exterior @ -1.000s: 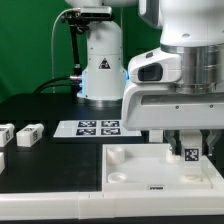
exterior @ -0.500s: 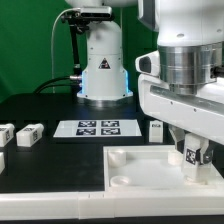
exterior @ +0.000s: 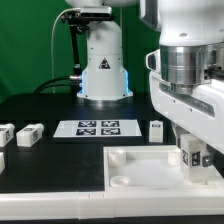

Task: Assemble one leg

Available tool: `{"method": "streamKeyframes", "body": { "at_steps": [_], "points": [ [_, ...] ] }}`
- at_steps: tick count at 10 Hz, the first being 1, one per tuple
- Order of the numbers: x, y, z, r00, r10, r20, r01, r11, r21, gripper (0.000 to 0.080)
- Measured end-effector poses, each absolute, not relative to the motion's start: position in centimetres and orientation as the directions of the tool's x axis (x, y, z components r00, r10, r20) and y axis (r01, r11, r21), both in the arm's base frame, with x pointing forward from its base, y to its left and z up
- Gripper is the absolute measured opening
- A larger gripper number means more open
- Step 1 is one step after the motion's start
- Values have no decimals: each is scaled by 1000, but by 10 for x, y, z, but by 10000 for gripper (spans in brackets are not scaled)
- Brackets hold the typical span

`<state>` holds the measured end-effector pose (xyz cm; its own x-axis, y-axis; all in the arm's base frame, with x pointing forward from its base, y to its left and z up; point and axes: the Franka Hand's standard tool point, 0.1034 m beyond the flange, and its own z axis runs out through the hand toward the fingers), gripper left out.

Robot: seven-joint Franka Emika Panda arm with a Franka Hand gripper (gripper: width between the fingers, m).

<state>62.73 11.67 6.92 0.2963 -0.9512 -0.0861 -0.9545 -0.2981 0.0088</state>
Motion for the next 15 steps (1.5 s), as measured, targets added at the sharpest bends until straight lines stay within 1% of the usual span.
{"method": "streamKeyframes", "body": {
  "at_steps": [1, 2, 5, 7, 8, 10, 12, 13, 14, 15],
  "points": [
    [627, 118, 69, 324, -942, -86, -946, -325, 7, 541],
    [627, 117, 68, 461, -883, -86, -887, -463, -4, 631],
    [625, 115, 66, 791, -607, -77, -611, -791, -35, 648],
    [624, 114, 65, 903, -425, -68, -428, -903, -46, 649],
    [621, 115, 65, 957, -283, -60, -286, -957, -48, 649],
    [620, 114, 64, 997, -51, -49, -54, -997, -61, 649],
    [620, 113, 64, 999, -10, -47, -13, -998, -63, 649],
    [620, 113, 63, 999, -12, -48, -15, -998, -63, 527],
    [620, 112, 63, 999, -12, -49, -15, -998, -63, 388],
    [620, 112, 63, 999, -12, -49, -15, -998, -63, 283]
  ]
}}
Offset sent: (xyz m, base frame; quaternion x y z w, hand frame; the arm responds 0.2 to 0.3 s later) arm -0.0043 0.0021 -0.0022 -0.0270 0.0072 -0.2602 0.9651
